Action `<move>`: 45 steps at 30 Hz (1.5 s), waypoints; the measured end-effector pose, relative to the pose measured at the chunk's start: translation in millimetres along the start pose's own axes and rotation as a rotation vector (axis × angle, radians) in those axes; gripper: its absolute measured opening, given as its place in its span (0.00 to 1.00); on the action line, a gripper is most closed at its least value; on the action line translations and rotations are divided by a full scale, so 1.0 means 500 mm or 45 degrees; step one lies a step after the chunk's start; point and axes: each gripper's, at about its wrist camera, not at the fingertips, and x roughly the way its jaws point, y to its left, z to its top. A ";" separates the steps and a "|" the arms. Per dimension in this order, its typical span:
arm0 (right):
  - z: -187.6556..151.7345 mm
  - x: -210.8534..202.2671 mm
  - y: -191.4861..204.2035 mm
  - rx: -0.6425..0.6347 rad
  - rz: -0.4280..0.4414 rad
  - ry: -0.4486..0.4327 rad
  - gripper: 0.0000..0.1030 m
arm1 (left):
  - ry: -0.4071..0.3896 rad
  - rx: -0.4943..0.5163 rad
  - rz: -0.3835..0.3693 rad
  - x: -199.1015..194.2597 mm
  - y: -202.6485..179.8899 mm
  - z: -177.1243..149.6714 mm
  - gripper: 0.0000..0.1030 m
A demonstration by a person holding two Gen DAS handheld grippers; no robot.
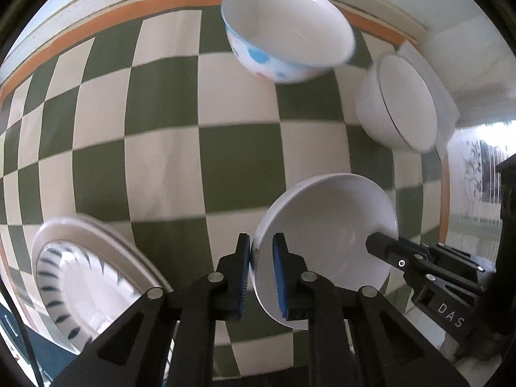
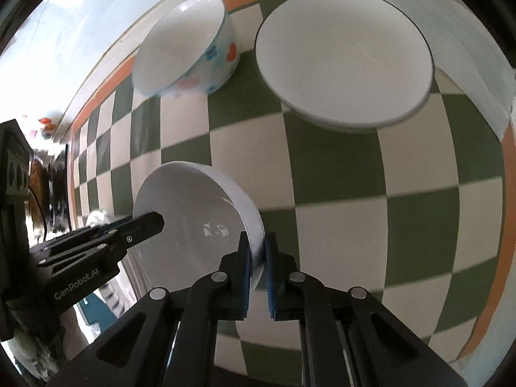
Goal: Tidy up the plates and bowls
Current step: 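Carry the white bowl with both tools toward the other bowls and open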
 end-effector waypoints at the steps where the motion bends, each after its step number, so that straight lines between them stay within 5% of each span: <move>1: -0.010 -0.006 0.001 -0.002 0.000 -0.002 0.09 | 0.003 0.007 -0.003 -0.002 -0.007 -0.016 0.12; 7: -0.085 -0.040 -0.018 -0.003 -0.005 0.012 0.09 | 0.033 0.038 -0.034 0.015 -0.044 -0.085 0.12; 19: -0.139 -0.005 -0.066 0.039 0.003 0.078 0.09 | 0.099 0.032 -0.032 0.059 -0.052 -0.092 0.13; 27: -0.111 -0.034 -0.084 0.089 0.054 0.124 0.13 | -0.013 -0.072 -0.098 -0.064 -0.010 -0.051 0.16; 32: -0.044 -0.154 -0.070 0.089 0.139 -0.014 0.22 | -0.145 -0.138 -0.061 -0.131 0.034 0.071 0.39; 35: 0.029 -0.201 -0.040 0.029 0.155 -0.091 0.42 | -0.144 -0.171 -0.069 -0.121 0.056 0.157 0.39; 45: 0.286 -0.132 0.082 -0.209 -0.022 -0.137 0.44 | -0.016 -0.202 -0.036 -0.024 0.078 0.336 0.39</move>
